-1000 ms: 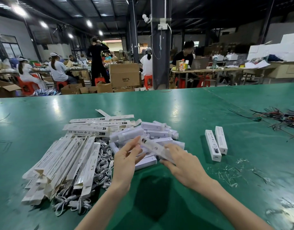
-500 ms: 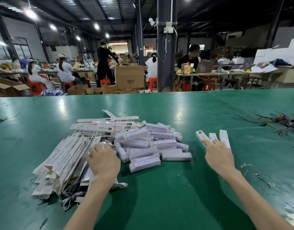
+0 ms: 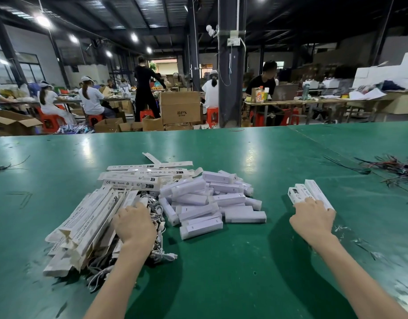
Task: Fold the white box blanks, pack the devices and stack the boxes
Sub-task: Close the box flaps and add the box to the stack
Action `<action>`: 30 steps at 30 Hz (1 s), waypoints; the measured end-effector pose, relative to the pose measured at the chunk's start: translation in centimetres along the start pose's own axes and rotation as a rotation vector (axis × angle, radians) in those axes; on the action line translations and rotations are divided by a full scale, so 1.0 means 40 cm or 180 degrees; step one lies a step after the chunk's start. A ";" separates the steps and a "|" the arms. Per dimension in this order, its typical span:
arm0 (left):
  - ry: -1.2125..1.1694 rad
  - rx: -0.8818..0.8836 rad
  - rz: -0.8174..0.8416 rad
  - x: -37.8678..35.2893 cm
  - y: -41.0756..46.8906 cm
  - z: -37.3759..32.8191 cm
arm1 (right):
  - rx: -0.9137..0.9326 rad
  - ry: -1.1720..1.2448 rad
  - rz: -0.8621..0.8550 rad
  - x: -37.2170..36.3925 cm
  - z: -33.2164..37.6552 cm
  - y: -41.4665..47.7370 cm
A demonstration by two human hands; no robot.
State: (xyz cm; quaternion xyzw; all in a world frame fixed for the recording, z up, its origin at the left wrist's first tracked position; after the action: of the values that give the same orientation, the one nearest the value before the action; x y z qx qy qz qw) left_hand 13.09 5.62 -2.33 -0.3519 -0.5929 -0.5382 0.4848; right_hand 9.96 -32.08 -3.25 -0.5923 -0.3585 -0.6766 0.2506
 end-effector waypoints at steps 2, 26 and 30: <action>-0.0070 -0.0005 -0.0008 0.009 -0.001 0.002 | 0.0020 0.0058 -0.0162 0.002 0.006 -0.006; -0.6121 -0.0907 0.0907 0.120 -0.193 -0.227 | 0.0668 0.6011 0.3698 0.081 0.205 -0.281; -0.6146 -0.0758 0.0737 0.109 -0.190 -0.227 | 0.0791 0.6351 0.3998 0.097 0.199 -0.270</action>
State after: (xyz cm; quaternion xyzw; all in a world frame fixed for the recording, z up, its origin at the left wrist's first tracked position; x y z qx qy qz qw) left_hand 6.51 -5.05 -0.90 -0.7436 -0.6383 -0.0244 -0.1976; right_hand 5.98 -18.84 -1.15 0.1533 0.2857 -0.5585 0.7635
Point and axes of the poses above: each hand's wrist, its own y-axis towards the middle knuckle, its own x-axis out of the back of the hand, z = x × y, the point moved 3 cm from there along y, towards the middle knuckle, and after that the axes turned 10 degrees about -x, right-handed, at the moved point
